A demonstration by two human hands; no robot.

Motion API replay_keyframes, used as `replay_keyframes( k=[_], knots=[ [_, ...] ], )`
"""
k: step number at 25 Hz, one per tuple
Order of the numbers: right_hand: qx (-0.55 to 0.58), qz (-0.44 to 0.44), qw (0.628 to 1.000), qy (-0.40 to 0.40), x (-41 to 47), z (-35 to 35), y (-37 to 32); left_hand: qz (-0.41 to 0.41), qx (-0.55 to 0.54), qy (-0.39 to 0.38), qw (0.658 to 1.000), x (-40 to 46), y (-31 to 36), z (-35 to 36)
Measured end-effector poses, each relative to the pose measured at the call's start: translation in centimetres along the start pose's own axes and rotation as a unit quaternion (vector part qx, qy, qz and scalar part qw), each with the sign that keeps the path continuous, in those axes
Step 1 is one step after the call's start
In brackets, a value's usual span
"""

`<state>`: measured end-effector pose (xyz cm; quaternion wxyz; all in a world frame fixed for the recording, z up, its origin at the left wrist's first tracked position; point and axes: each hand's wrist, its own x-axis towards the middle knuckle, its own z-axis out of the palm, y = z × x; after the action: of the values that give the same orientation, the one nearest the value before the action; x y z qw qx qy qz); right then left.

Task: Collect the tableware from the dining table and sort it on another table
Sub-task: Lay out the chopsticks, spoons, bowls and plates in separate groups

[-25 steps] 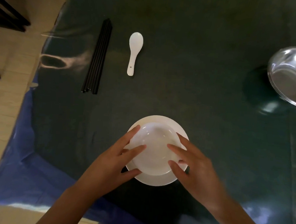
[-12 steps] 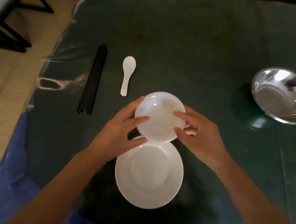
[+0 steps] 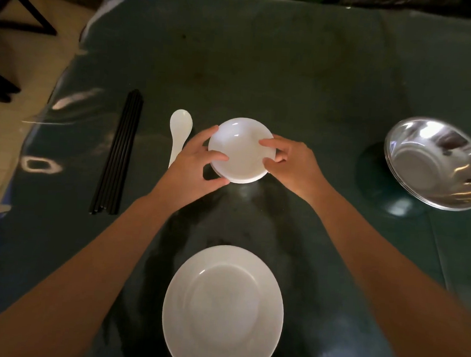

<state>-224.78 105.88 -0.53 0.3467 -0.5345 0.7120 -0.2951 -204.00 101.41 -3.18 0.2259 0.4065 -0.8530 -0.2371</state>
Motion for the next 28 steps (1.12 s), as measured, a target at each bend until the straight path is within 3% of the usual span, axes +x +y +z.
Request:
replay_keyframes(
  k=[8,11,13,15,17,19,23,28],
  knots=[
    [-0.035,-0.003,0.999,0.014,-0.8,0.8,0.9,-0.029,-0.003,-0.04,0.999,-0.5,0.1,0.1],
    [-0.027,0.023,0.998,0.057,-4.7,0.7,2.1,-0.117,-0.071,-0.018,0.99,-4.0,1.0,-0.5],
    [0.049,0.096,0.992,0.069,-8.5,1.0,3.5,-0.245,-0.192,0.021,0.95,-7.6,1.7,-0.9],
    [0.159,0.175,0.97,0.058,-12.5,1.4,4.4,-0.364,-0.289,0.044,0.885,-11.1,2.4,-1.2],
    [0.238,0.246,0.939,0.043,-16.2,1.9,4.6,-0.429,-0.295,0.03,0.853,-14.2,2.9,-1.4],
    [0.257,0.291,0.921,0.025,-19.5,2.6,4.7,-0.463,-0.294,0.001,0.836,-17.0,3.7,-1.7],
    [0.169,0.298,0.938,-0.047,-23.1,4.6,4.5,-0.489,-0.305,-0.067,0.815,-20.5,5.5,-1.5],
    [0.077,0.252,0.965,-0.02,-23.3,5.6,4.1,-0.48,-0.325,-0.03,0.814,-21.7,7.0,-1.2]
  ],
)
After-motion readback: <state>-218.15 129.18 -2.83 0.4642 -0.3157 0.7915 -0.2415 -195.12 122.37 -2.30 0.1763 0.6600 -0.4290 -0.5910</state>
